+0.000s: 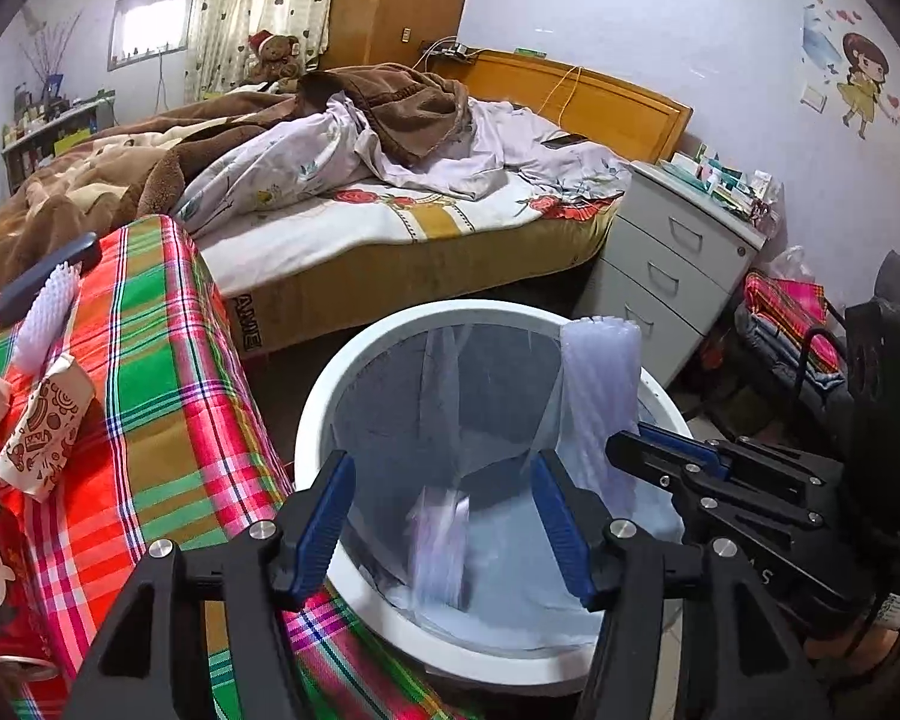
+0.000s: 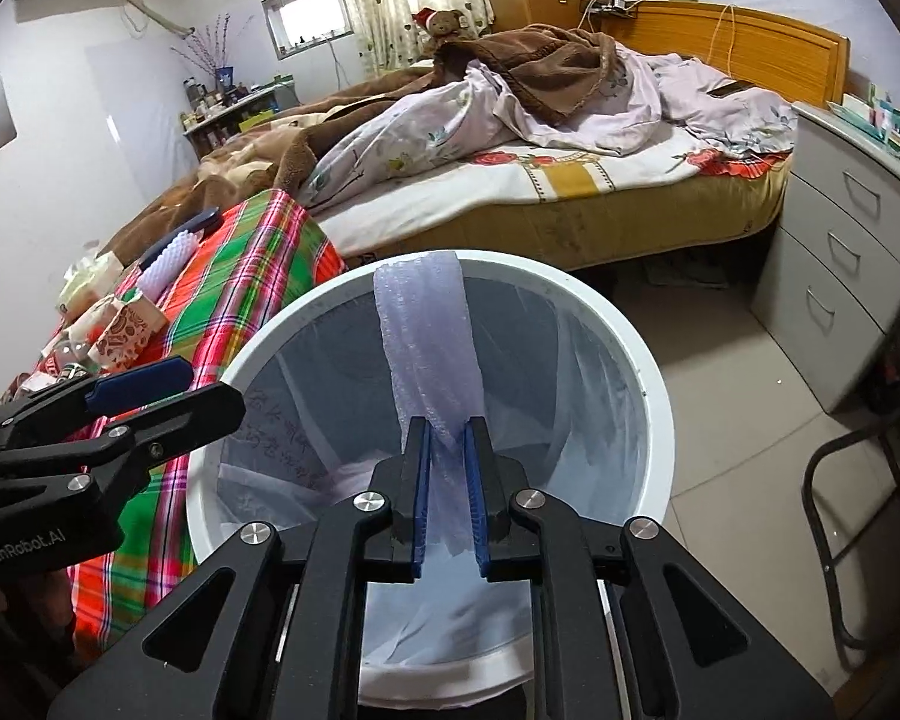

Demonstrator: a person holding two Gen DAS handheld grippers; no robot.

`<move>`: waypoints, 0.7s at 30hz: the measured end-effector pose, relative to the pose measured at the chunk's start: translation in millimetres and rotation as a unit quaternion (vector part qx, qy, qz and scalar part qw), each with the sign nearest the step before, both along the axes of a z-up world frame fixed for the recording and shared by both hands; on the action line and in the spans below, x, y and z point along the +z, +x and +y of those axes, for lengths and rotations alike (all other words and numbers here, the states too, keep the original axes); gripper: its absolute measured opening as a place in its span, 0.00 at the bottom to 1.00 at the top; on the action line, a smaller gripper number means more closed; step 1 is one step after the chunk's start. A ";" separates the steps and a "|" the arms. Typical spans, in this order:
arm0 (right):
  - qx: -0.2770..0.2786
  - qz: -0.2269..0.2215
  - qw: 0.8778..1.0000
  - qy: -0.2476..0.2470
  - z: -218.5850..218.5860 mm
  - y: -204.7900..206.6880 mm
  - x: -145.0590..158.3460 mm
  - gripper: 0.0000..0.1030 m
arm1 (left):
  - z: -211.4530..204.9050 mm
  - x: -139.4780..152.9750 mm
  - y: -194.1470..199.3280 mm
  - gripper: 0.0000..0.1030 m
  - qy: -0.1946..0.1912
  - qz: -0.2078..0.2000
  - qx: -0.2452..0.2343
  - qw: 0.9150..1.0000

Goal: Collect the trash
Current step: 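Carry both items over the white bin and open both tools to drop them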

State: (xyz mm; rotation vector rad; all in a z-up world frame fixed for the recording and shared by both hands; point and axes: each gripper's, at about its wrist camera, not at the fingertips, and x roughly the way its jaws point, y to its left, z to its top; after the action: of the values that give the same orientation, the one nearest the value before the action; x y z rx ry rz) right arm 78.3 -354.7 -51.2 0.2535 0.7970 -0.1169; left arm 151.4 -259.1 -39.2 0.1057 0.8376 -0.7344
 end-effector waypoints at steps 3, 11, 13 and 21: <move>-0.001 0.002 1.000 -0.005 1.0 0.9 -1.2 0.39 | 5.0 1.3 0.7 0.59 0.003 -0.003 0.008 1.000; 0.000 -0.007 1.000 -0.010 10.4 -5.1 7.9 0.39 | 25.5 14.6 -9.6 0.59 0.003 -0.022 0.026 0.999; 0.002 -0.015 1.000 -0.010 15.1 -7.3 12.8 0.39 | 32.8 19.7 -13.4 0.59 0.002 -0.028 0.032 0.999; 0.019 -0.049 0.998 -0.020 41.4 -9.9 31.4 0.39 | 74.6 37.9 -24.8 0.59 -0.005 -0.050 0.071 0.996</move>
State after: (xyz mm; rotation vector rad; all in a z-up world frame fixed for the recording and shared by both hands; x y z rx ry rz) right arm 68.4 -313.2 -19.8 0.2040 0.7011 -0.0833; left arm 126.6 -184.5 -1.2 0.0722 0.7375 -0.5955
